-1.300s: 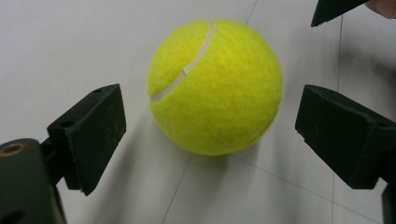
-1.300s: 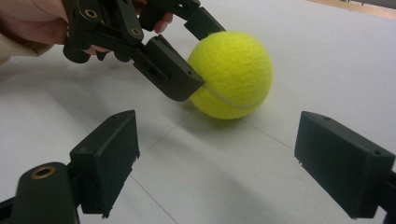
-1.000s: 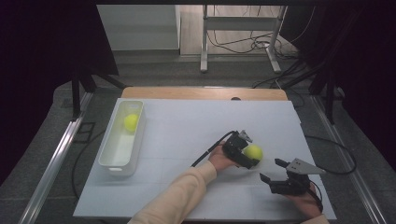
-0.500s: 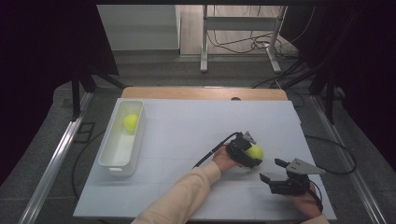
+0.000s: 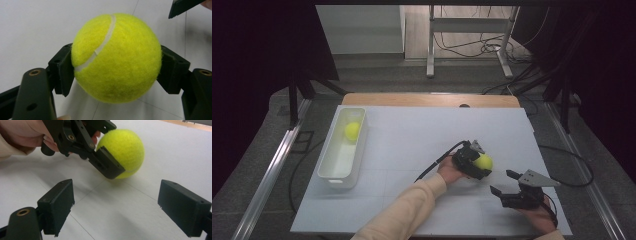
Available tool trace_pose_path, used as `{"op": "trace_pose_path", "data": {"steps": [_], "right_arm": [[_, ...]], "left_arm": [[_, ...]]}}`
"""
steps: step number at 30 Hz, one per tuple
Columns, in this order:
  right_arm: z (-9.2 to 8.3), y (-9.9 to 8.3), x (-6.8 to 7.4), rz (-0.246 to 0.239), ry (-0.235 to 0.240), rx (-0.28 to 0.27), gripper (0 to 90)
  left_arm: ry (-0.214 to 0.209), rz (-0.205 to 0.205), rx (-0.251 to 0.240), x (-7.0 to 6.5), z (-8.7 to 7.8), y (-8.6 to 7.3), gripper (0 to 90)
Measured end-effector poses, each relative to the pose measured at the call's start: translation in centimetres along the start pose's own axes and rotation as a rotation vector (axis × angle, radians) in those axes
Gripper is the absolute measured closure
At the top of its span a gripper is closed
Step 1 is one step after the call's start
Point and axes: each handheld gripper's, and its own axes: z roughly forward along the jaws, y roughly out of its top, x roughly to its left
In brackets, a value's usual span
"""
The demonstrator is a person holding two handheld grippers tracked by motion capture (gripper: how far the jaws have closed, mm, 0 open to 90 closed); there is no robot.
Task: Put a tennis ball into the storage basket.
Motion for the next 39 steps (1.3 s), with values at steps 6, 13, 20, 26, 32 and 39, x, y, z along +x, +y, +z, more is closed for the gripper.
{"op": "trace_pose_path", "data": {"steps": [6, 13, 20, 26, 32, 39], "right_arm": [[0.0, 0.0, 0.0, -0.002, -0.002, 0.002, 14.2], [0.0, 0.0, 0.0, -0.002, -0.002, 0.000, 14.3], [0.1, 0.0, 0.0, -0.003, -0.002, 0.002, 14.3], [0.1, 0.0, 0.1, -0.003, -0.006, 0.003, 14.3], [0.1, 0.0, 0.1, -0.003, -0.007, 0.005, 14.3], [0.1, 0.0, 0.1, -0.003, -0.010, 0.005, 14.3]], "left_arm": [[-0.005, -0.012, -0.016, 0.0, -0.9, -0.3, 26.3], [0.004, -0.010, -0.026, 0.0, -2.0, -0.6, 26.4], [0.013, -0.024, -0.046, 0.0, -3.2, -1.2, 26.4], [0.018, -0.015, -0.051, -0.1, -4.6, -1.7, 26.3], [0.027, -0.021, -0.067, 0.0, -6.0, -2.0, 26.3], [0.034, -0.031, -0.078, 0.3, -7.2, -2.5, 26.3]]}}
